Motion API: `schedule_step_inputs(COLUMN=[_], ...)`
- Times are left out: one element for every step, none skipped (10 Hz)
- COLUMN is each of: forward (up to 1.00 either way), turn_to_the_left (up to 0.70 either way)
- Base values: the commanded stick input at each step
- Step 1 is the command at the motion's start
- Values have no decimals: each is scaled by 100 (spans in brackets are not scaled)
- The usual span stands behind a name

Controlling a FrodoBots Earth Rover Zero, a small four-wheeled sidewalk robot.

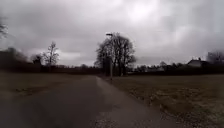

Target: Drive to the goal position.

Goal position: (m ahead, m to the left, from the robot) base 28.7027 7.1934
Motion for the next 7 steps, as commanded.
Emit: schedule_step_inputs(forward=[70,70,70,70,70,70,70], turn_to_the_left=[0,0,35,35,35,35,35])
